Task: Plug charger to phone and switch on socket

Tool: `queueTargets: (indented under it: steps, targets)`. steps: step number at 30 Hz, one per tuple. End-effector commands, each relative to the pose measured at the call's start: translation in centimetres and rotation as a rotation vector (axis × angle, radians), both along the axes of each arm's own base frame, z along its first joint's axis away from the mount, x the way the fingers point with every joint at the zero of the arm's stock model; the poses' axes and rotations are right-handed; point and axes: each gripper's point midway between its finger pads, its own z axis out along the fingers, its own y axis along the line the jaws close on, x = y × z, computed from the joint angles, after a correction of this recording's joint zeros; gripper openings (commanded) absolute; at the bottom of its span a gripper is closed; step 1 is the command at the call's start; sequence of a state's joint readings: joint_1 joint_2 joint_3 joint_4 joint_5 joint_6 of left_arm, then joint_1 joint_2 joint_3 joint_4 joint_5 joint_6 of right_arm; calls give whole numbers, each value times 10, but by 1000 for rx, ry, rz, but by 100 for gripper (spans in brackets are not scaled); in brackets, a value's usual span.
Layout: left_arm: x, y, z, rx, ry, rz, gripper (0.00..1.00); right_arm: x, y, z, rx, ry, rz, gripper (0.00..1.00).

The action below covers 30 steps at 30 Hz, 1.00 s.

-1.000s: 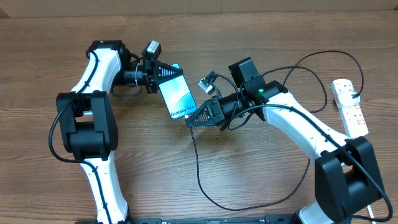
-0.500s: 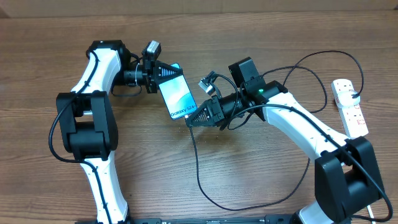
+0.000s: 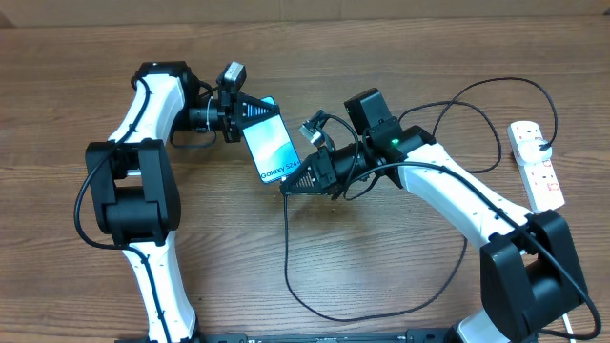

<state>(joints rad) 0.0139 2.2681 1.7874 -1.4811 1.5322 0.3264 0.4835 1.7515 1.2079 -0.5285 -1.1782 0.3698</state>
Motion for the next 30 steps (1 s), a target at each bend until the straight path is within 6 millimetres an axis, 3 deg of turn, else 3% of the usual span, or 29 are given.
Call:
queueTargets:
  steps: [1,18,30]
  targets:
    - [-1,-4,22,-30,-43,3,4,7,3,4,-19,-31,-27,4]
    - [-5,-4,13,20,-41,-18,4,18,-11,8,8,-11,-55,4]
    - [-16,-17,16,17,-57,-57,4,25,-18,8,6,-7,-78,4]
